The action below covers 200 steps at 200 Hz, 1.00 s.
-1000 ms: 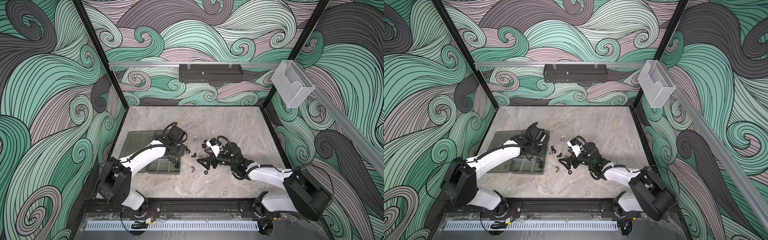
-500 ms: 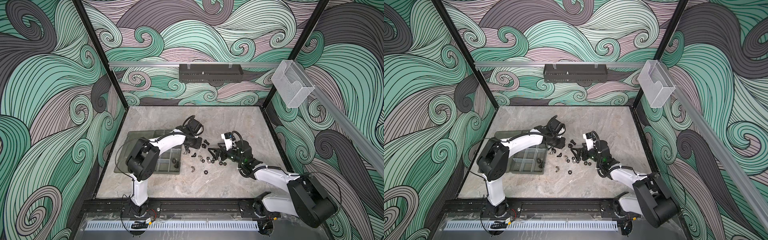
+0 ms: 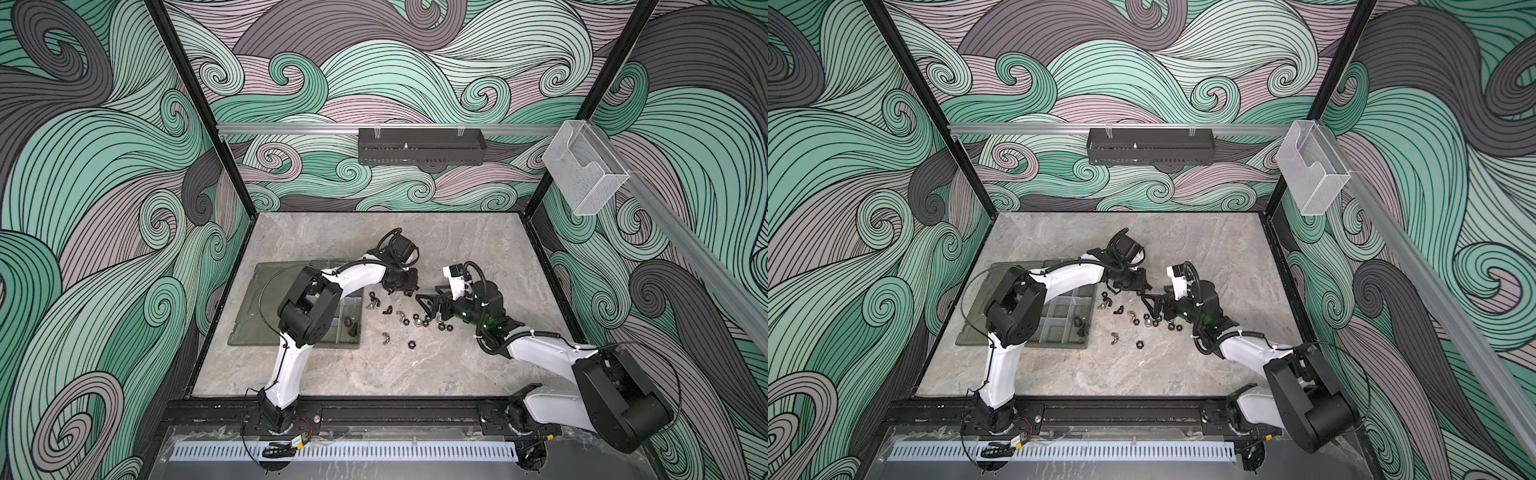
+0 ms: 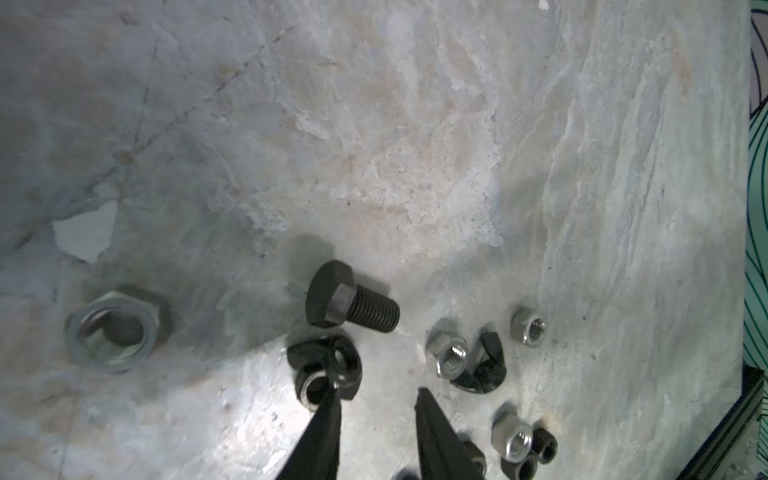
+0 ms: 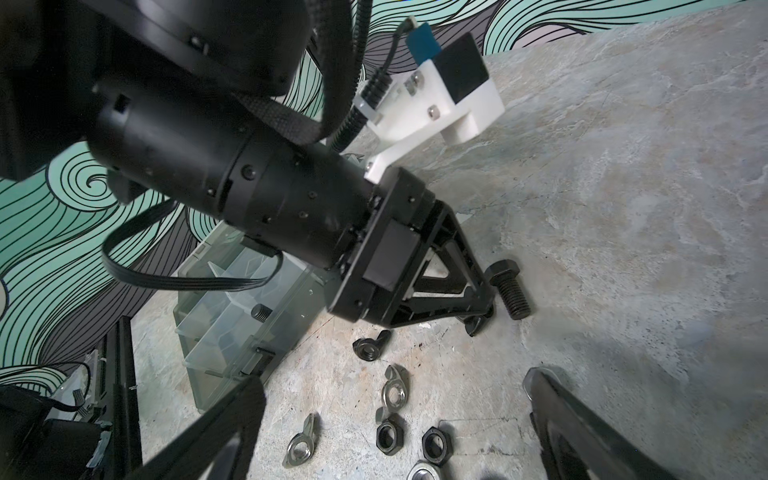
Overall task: Sort the screws and nuts into containers
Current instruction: 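Lower the left gripper and close it on another black bolt's head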
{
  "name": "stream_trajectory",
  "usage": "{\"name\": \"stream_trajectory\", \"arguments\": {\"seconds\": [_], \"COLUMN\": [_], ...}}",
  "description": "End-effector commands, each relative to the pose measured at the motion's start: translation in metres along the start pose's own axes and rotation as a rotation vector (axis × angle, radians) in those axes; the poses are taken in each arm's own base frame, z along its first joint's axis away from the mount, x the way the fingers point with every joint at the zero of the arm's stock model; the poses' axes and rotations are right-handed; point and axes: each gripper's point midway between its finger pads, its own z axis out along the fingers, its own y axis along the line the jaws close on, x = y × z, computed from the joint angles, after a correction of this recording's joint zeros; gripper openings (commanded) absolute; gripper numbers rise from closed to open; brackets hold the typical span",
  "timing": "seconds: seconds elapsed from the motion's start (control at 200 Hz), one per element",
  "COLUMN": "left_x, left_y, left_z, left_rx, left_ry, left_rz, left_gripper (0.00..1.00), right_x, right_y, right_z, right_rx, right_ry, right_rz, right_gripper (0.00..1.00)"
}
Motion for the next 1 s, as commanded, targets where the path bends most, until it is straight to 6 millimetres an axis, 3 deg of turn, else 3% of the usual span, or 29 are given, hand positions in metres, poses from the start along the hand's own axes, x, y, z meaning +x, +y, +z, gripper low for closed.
{"name": "stream_trajectory", "arguments": {"seconds": [0.0, 0.375, 0.715, 0.996], "left_x": [-0.001, -0.012, -0.027, -0.024], "left_y": [-0.004, 0.004, 0.026, 0.046], "left_z": [0.01, 0.019, 0.033, 0.038], "left_rx": [-0.004, -0.051, -0.132, -0.25], "left_ry": [0.028, 0.015, 0.02, 0.052], "left_rz": [-0.05, -0.08, -0.084, -0.004], "left_gripper": [0.34, 0.34, 0.34, 0.33], "right_x": [-0.007, -0.006, -0.004, -0.006], "right_y": [0.001, -0.001, 0.0, 0.002], "right_z": [-0.003, -0.004, -0.002, 0.0], "right_rx": [-0.005, 0.005, -0.007, -0.019], "right_ry": [-0.021, -0.022, -0.013, -0.014], "right_rz": [-0.011, -0.003, 0.004, 0.002], "right_gripper": [0.99, 0.99, 0.99, 0.99]}}
